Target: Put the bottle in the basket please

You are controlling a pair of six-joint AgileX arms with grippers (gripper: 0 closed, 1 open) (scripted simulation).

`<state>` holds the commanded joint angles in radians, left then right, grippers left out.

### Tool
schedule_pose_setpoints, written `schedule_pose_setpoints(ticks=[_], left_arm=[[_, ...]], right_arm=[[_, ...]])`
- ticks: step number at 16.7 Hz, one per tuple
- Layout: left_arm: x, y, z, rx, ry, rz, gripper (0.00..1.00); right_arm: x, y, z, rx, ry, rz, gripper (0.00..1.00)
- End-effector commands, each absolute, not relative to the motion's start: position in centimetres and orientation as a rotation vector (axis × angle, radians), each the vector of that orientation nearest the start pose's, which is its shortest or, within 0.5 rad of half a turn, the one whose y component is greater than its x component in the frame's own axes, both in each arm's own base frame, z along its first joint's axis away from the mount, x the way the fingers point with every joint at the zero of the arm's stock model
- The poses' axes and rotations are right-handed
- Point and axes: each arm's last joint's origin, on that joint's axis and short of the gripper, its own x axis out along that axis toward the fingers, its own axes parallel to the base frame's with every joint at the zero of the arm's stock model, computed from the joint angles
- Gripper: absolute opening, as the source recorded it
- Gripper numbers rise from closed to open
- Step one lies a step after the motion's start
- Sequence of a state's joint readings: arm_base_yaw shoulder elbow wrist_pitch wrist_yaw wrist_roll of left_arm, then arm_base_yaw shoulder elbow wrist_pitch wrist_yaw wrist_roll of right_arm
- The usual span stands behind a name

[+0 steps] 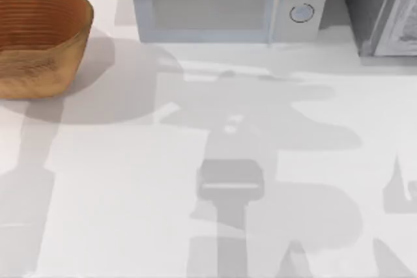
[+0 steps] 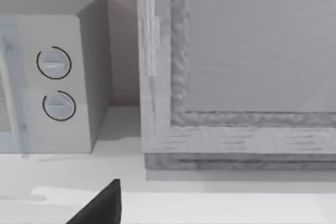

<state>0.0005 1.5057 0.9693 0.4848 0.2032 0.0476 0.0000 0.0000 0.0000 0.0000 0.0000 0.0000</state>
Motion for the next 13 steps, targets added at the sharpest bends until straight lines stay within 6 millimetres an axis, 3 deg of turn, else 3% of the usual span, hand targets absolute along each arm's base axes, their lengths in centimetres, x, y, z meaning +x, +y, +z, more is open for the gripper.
schedule_pose_setpoints(ticks=[5,10,13], left_arm=[[33.7,2.8,30.5,0.005,0.097,-0.007,0.00],[33.8,2.7,30.4,0.008,0.098,-0.011,0.00],[35.2,2.8,29.9,0.008,0.076,-0.009,0.00]], right_arm=[[10.6,-0.1,16.0,0.000,0.000,0.000,1.00],[10.6,-0.1,16.0,0.000,0.000,0.000,1.00],[10.6,-0.1,16.0,0.000,0.000,0.000,1.00]])
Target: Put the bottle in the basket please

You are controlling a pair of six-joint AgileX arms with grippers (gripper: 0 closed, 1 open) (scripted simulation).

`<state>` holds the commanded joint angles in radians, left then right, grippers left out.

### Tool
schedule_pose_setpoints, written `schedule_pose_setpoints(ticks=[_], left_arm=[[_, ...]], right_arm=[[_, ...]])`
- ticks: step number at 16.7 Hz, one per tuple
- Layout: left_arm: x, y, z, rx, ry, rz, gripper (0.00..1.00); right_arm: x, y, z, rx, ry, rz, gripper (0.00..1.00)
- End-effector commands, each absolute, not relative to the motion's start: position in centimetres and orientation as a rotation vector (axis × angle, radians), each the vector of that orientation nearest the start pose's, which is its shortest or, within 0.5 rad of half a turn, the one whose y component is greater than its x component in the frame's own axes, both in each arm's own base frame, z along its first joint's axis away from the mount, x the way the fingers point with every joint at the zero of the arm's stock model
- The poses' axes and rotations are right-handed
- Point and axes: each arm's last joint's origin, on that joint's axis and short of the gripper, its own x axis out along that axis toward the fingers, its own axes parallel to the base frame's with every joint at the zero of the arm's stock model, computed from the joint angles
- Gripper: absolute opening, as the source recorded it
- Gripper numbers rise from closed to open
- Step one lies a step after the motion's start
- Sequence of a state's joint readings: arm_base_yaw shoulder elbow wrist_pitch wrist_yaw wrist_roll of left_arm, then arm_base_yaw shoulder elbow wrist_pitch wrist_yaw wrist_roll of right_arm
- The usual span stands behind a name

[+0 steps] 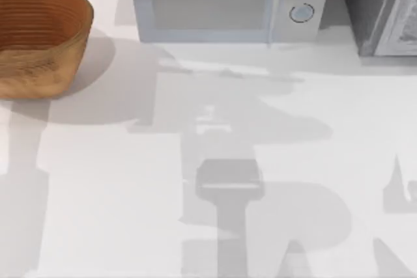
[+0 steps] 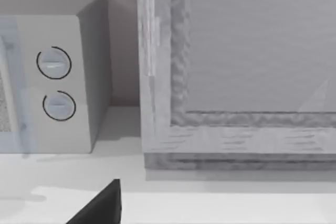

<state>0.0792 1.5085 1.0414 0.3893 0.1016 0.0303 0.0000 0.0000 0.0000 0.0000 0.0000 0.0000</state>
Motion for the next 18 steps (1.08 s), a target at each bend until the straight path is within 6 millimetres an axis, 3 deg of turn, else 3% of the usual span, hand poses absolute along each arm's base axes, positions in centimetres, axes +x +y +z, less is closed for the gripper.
schedule_pose_setpoints(ticks=[4,9,18], left_arm=[[38.2,2.9,26.5,0.005,0.113,-0.008,0.00],[38.7,2.8,26.4,0.005,0.097,-0.006,0.00],[38.7,2.8,26.4,0.005,0.097,-0.006,0.68]], right_arm=[[10.6,-0.1,16.0,0.000,0.000,0.000,1.00],[10.6,-0.1,16.0,0.000,0.000,0.000,1.00],[10.6,-0.1,16.0,0.000,0.000,0.000,1.00]])
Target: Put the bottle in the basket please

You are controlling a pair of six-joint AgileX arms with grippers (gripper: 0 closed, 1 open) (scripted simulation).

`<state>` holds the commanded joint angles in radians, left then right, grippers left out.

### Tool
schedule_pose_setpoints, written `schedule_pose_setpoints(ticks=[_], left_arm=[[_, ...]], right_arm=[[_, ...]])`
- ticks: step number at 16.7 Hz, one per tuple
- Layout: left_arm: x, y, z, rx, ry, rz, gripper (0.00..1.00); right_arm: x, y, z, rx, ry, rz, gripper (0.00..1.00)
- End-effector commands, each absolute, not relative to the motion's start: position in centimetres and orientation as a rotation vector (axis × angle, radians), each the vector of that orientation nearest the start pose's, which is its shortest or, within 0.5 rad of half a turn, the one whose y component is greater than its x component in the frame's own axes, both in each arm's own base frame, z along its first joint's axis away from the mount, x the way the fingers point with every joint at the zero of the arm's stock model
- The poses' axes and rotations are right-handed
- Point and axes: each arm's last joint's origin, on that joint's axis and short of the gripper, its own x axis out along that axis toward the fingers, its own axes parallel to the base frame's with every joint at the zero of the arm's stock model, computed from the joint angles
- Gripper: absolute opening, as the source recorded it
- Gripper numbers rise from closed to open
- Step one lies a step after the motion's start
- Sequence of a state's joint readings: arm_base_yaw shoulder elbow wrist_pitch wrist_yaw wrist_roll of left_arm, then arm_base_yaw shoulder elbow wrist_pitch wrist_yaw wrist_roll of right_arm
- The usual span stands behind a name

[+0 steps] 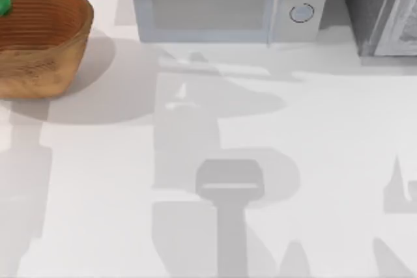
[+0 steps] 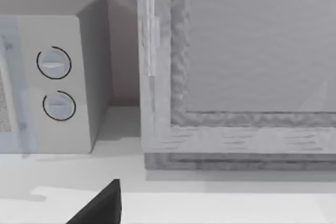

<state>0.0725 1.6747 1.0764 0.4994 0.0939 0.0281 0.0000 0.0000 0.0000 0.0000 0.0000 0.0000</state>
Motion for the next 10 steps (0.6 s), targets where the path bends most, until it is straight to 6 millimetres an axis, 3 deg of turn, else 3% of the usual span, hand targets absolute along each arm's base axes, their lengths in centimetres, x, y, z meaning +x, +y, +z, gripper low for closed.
schedule_pose_setpoints(ticks=[4,10], left_arm=[[38.65,2.85,26.39,0.005,0.097,-0.006,0.98],[38.65,2.85,26.39,0.005,0.097,-0.006,1.00]], right_arm=[[10.57,-0.12,16.00,0.000,0.000,0.000,1.00],[10.57,-0.12,16.00,0.000,0.000,0.000,1.00]])
